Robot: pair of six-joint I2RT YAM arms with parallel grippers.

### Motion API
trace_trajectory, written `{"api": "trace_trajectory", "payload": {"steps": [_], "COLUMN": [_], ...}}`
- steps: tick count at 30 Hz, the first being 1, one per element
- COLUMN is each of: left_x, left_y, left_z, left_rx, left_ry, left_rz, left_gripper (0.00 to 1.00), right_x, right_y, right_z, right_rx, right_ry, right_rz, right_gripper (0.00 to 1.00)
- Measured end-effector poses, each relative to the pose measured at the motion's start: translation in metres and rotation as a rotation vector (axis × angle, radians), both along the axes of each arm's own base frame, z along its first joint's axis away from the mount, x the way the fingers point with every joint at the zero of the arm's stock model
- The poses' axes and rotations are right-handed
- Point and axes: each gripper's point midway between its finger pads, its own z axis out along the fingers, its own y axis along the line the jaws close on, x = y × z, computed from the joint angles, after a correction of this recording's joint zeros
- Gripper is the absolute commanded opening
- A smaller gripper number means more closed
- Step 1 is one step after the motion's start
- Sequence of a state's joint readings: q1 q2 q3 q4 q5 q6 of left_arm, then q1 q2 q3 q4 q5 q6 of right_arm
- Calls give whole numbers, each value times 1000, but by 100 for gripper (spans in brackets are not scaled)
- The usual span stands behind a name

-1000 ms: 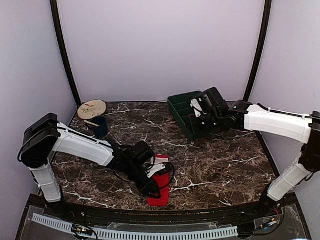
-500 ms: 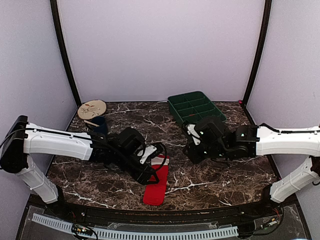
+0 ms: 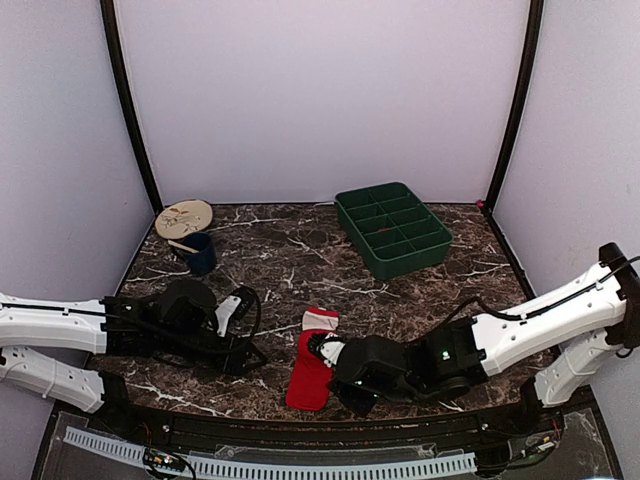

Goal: Roll the socks
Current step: Pick up the sock from the center of the board.

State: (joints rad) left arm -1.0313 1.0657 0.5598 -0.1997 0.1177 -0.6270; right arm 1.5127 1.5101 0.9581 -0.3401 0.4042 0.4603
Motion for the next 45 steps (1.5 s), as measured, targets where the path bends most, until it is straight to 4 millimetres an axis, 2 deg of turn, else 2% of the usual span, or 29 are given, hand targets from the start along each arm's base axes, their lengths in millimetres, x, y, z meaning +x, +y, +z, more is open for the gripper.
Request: {"api": "trace_trajectory", "payload": {"steps": [6, 11, 12, 13, 14, 15, 20, 23, 26, 34, 45], "left_x": [-7, -7, -7, -8, -8, -8, -8, -8, -7, -6, -3], "left_y": [21, 25, 26, 27, 27, 28, 29, 29, 28, 28, 29], "left_z": [-2, -1, -2, -3, -4, -4, -5, -4, -4, -3, -4], "left_rx": [-19, -16, -9, -4, 0, 1, 5, 6, 6, 2, 8], "left_ry": [3, -3, -2, -1, -1, 0, -1, -3, -5, -13, -23], "left_rz": [55, 73, 74, 75, 73, 75, 82, 84, 84, 87, 98], "left_gripper": [48, 49, 60, 76, 86, 87, 87, 78, 76, 75, 74], "right_x": [-33, -45, -46, -46, -46, -47, -47, -44, -35, -22, -28], "right_y": [26, 39, 41, 42, 43, 44, 50, 48, 47, 44, 44], "right_z": [-27, -45, -48, -49, -51, -53, -60, -62, -63, -65, -73], "right_rx": [-79, -126, -137, -143, -151, -158, -193, -210, -223, -248, -272], "right_ry": [1, -2, -4, -7, -8, -9, -14, -16, -19, -20, 5], "right_rz": [99, 149, 157, 164, 171, 181, 218, 232, 235, 264, 331], "right_gripper": [34, 34, 35, 36, 37, 38, 39, 39, 39, 37, 35]}}
